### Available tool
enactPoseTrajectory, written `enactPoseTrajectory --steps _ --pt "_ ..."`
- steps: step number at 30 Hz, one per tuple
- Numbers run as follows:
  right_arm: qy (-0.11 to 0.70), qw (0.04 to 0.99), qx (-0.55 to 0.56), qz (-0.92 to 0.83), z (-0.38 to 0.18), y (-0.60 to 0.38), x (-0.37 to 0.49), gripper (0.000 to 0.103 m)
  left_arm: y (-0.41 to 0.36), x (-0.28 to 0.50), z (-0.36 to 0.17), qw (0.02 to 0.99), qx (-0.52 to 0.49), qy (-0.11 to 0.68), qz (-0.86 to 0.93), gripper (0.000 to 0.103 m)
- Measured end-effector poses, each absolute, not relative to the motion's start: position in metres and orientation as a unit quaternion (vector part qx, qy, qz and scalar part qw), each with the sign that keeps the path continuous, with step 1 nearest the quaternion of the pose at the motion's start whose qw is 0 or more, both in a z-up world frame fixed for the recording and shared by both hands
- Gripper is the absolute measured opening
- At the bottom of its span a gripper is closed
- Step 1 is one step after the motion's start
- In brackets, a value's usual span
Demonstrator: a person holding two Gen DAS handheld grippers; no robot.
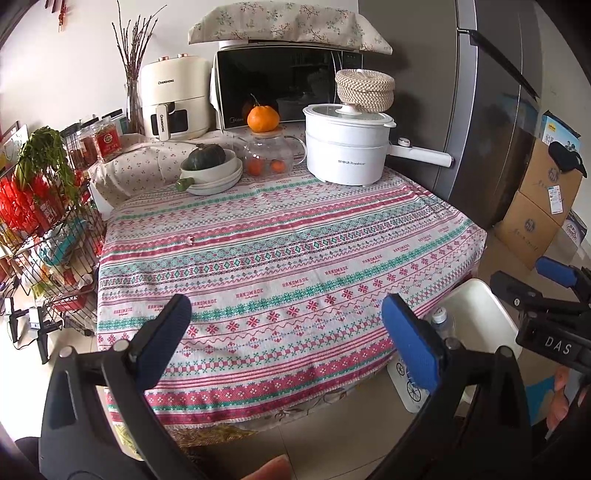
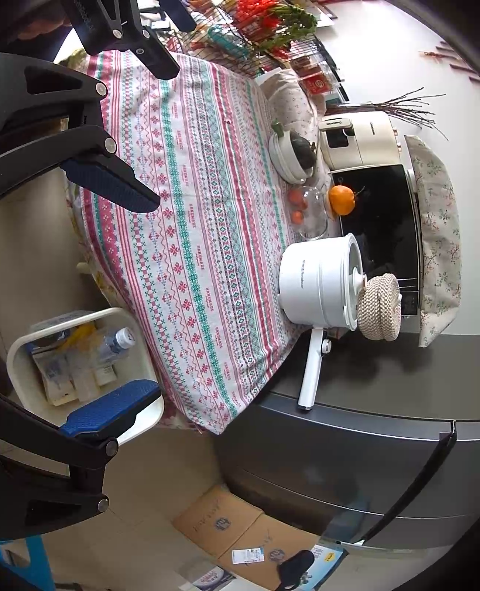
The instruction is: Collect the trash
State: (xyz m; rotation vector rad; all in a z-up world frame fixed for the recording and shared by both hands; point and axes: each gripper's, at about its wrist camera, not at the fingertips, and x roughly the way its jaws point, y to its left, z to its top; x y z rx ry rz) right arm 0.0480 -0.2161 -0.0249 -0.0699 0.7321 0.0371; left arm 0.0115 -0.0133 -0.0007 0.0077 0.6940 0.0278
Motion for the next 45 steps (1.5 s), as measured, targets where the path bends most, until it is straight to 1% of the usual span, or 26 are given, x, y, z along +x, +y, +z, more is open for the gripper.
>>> enactPoseTrajectory --steps 45 --pt "0.360 0.932 -0.030 0.014 -0.0268 -0.2185 0.0463 0.093 -0.0144 0.0158 -0.0075 0.933 0.007 0.360 0.003 0.102"
